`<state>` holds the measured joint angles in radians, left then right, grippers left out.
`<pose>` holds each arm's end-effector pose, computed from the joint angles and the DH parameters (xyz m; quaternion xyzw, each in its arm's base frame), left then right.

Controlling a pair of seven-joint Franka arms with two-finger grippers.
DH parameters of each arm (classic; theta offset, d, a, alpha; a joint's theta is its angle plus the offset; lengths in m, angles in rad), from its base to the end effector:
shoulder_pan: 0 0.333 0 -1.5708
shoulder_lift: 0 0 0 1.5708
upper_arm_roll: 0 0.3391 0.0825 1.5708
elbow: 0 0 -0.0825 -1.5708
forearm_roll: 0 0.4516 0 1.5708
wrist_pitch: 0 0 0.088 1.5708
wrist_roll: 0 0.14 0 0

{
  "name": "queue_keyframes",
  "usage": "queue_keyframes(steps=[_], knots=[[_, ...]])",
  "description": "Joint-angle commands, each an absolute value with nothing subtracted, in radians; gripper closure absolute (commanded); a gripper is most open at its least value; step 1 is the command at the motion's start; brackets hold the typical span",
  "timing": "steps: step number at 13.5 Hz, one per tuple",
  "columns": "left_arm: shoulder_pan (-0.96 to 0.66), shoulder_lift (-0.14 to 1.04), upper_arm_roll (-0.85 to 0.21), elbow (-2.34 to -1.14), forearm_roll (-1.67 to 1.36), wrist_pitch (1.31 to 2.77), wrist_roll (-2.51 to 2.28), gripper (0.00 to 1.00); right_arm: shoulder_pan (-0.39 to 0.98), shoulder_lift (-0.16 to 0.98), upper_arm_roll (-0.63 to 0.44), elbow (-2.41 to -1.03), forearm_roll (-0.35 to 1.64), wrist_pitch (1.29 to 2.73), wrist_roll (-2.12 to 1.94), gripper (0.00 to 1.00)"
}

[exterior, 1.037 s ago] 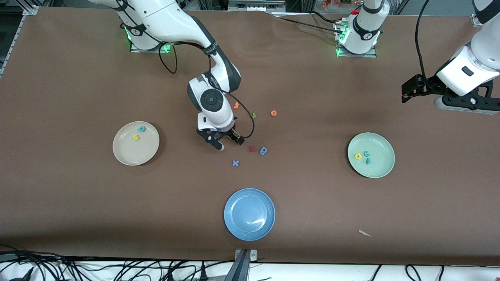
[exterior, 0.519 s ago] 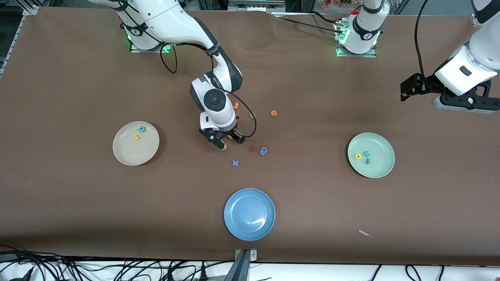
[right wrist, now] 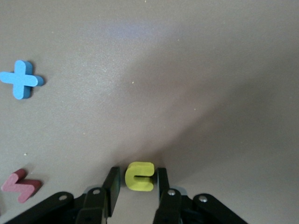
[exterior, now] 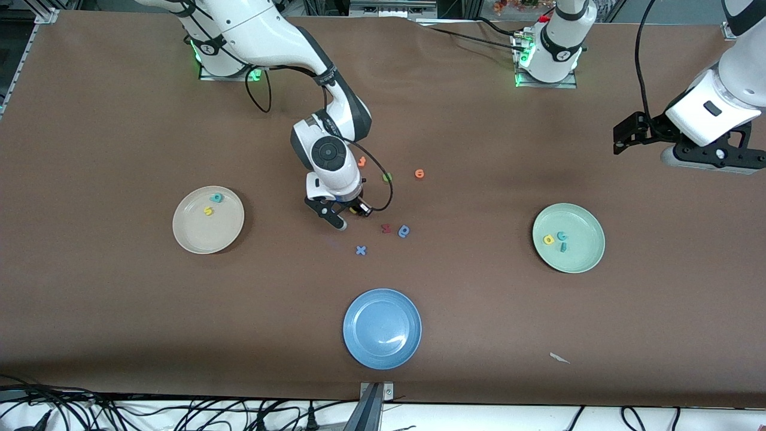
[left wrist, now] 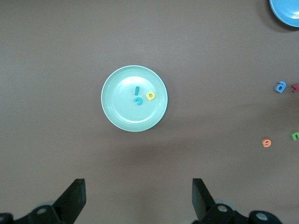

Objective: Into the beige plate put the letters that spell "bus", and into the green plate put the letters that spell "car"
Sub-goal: 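Grasp the yellow u with the right gripper and lift it, then carry the u to the cream plate and release it with the right gripper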

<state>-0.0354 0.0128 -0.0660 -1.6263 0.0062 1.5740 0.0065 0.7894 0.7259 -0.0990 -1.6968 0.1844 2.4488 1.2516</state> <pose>0.6186 -0.0619 0.5771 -0.9980 0.0540 0.0324 0.0042 0.5646 0.4765 0.1109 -0.9430 0.3312 0.0134 0.0287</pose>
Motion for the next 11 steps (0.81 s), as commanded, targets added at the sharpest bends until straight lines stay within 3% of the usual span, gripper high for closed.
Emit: queue_keyframes(steps=[1,6,8,11], knots=[[-0.035,0.023,-0.067,-1.595,-0.011,1.551,0.017,0.00,0.793,0.750,-0.101,-1.681,0.199,2.464,1.247,0.80],[-0.037,0.023,-0.067,-1.595,-0.011,1.551,0.017,0.00,0.763,0.733,-0.107,-1.657,0.193,2.429,1.211,0.95],[-0.037,0.023,-0.067,-1.595,-0.011,1.549,0.017,0.00,0.733,0.715,-0.113,-1.626,0.192,2.329,1.120,0.95],[-0.043,0.023,-0.069,-1.594,-0.011,1.549,0.015,0.00,0.733,0.648,-0.213,-1.661,0.189,2.194,0.906,0.95]])
